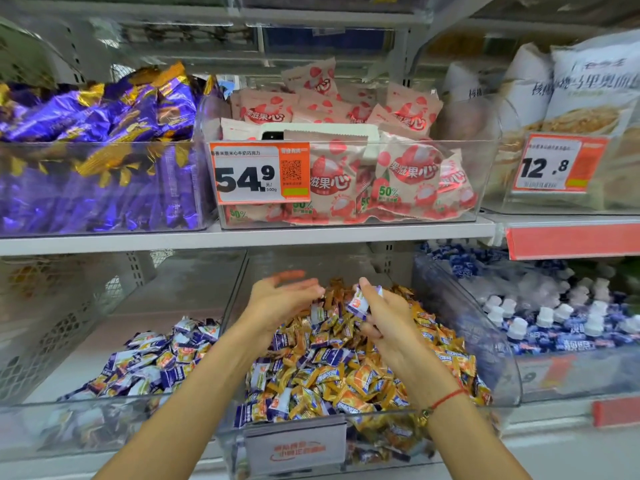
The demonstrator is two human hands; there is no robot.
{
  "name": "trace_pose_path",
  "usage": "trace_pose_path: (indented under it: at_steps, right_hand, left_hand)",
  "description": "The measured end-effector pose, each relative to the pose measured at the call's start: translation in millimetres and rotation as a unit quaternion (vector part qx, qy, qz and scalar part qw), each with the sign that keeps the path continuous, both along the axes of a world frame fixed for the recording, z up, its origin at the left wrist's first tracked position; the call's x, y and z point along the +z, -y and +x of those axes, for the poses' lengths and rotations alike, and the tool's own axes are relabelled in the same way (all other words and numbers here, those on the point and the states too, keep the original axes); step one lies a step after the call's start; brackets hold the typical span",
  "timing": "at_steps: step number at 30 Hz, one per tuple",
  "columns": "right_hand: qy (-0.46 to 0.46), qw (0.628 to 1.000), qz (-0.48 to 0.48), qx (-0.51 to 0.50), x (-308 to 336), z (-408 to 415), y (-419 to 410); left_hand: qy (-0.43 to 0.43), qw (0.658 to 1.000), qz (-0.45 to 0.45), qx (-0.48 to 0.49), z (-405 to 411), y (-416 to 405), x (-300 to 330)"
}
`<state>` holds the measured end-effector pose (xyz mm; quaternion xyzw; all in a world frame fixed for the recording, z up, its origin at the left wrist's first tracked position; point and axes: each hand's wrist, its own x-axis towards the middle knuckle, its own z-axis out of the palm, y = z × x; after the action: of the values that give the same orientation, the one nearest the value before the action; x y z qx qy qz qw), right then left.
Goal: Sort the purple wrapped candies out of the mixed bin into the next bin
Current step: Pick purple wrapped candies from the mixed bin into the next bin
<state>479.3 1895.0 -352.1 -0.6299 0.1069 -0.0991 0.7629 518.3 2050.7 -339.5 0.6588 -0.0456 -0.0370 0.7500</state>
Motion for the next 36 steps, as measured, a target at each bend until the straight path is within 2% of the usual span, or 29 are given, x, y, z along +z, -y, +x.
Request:
trace_pose_path:
  at_steps: [2, 4, 5, 7, 8, 9, 13, 14, 19, 21, 24, 25, 26, 28, 29, 30, 33, 36]
  right_hand:
    - [-0.020, 0.994, 0.109, -0.011, 4.3, 3.1, 10.1]
    - [-0.027, 0.987, 0.155, -0.021, 9.5, 3.9, 15.8]
    - [-0.030, 0.987, 0.159, -0.020, 10.8, 3.4, 16.2]
    - [-0.038, 0.989, 0.140, -0.001, 9.1, 1.3, 15.1]
    - [-0.036, 0.992, 0.120, 0.014, 6.5, 1.1, 14.4]
    - [-0.030, 0.995, 0.096, 0.025, 3.4, 1.4, 13.7]
    - [-0.024, 0.998, 0.034, 0.044, 1.7, 2.0, 13.2]
    - [-0.026, 0.998, 0.024, 0.053, 1.7, 2.0, 13.4]
    - [-0.045, 0.991, -0.103, 0.076, -2.5, -0.8, 9.1]
    - [-0.040, 0.991, -0.107, 0.076, -2.7, -0.5, 7.6]
    - [-0.053, 0.990, -0.092, 0.093, -4.2, -2.5, 8.9]
    - [-0.062, 0.989, -0.094, 0.097, -5.6, -3.5, 9.4]
    - [-0.067, 0.988, -0.096, 0.098, -7.4, -4.2, 9.7]
    - [-0.064, 0.989, -0.096, 0.096, -8.4, -5.7, 8.9]
    - [-0.061, 0.989, -0.091, 0.096, -7.0, -6.3, 7.1]
    - [-0.058, 0.990, -0.086, 0.096, -5.2, -6.9, 5.2]
    - [-0.046, 0.990, -0.077, 0.112, -0.6, -8.3, -0.6]
    - [0.005, 0.991, -0.060, 0.122, 1.4, -8.0, -2.2]
  left_hand:
    - [0.066, 0.979, 0.182, 0.060, 22.2, -2.3, -7.8]
    - [0.132, 0.903, 0.407, 0.039, 34.3, 0.9, -16.4]
    - [0.144, 0.860, 0.489, 0.014, 37.1, 4.6, -21.4]
    - [0.170, 0.791, 0.587, 0.002, 38.3, 11.8, -31.2]
    - [0.192, 0.771, 0.608, 0.015, 37.2, 14.5, -35.2]
    - [0.209, 0.765, 0.608, 0.030, 34.9, 16.3, -37.3]
    - [0.213, 0.820, 0.527, 0.062, 32.6, 7.0, -40.5]
    - [0.203, 0.824, 0.527, 0.051, 33.5, 2.9, -40.9]
    - [0.165, 0.775, 0.606, -0.067, 33.4, -5.2, -38.4]
    - [0.183, 0.764, 0.616, -0.059, 31.1, -4.2, -36.6]
    - [0.231, 0.729, 0.644, -0.001, 24.0, -2.9, -32.6]
    - [0.248, 0.732, 0.634, 0.026, 21.6, -4.2, -29.8]
    - [0.264, 0.758, 0.594, 0.049, 19.0, -6.7, -26.0]
    - [0.263, 0.860, 0.433, 0.054, 10.7, -10.0, -15.3]
    - [0.248, 0.901, 0.355, 0.031, 3.4, -9.2, -8.8]
    - [0.230, 0.926, 0.301, 0.002, -4.1, -6.2, -3.1]
    - [0.202, 0.948, 0.245, -0.040, -22.0, 6.7, 4.0]
    - [0.177, 0.966, 0.188, -0.014, -27.3, 15.1, 6.7]
